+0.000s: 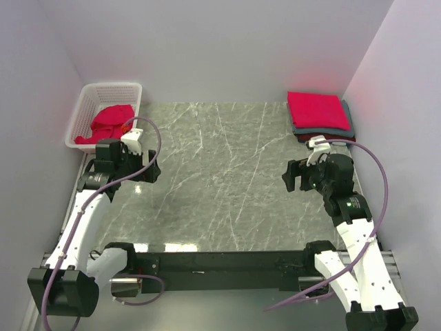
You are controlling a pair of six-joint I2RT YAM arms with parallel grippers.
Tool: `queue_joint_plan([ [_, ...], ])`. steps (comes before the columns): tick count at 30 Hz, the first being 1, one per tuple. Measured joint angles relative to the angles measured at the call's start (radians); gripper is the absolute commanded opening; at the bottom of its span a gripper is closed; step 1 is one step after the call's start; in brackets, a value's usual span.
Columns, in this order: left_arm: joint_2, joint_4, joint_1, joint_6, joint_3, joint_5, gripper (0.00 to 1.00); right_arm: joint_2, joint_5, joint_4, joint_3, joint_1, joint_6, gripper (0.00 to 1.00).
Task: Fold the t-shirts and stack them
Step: Grab the tshirt from the pile
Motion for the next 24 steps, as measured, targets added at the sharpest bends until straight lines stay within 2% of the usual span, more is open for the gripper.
queue_joint_plan([
  [4,0.015,-0.016,0.0,0.002,0.016,0.0,0.99,-0.002,0.012,0.002,0.0,-0.002,0.01,0.95],
  [8,0.122,-0.045,0.0,-0.019,0.125,-0.013,0.99,0.0,0.011,0.001,0.003,-0.002,0.014,0.96],
  [15,0.432,-0.086,0.024,-0.027,0.476,-0.037,1.0,0.044,0.014,0.001,0.031,-0.002,0.051,0.96],
  [21,0.757,-0.091,0.151,-0.026,0.859,-0.028,0.99,0.116,0.039,0.002,0.075,-0.003,0.077,0.96],
  [24,0.888,-0.049,0.208,-0.019,0.974,-0.039,0.99,0.137,0.052,0.01,0.078,-0.003,0.077,0.96],
])
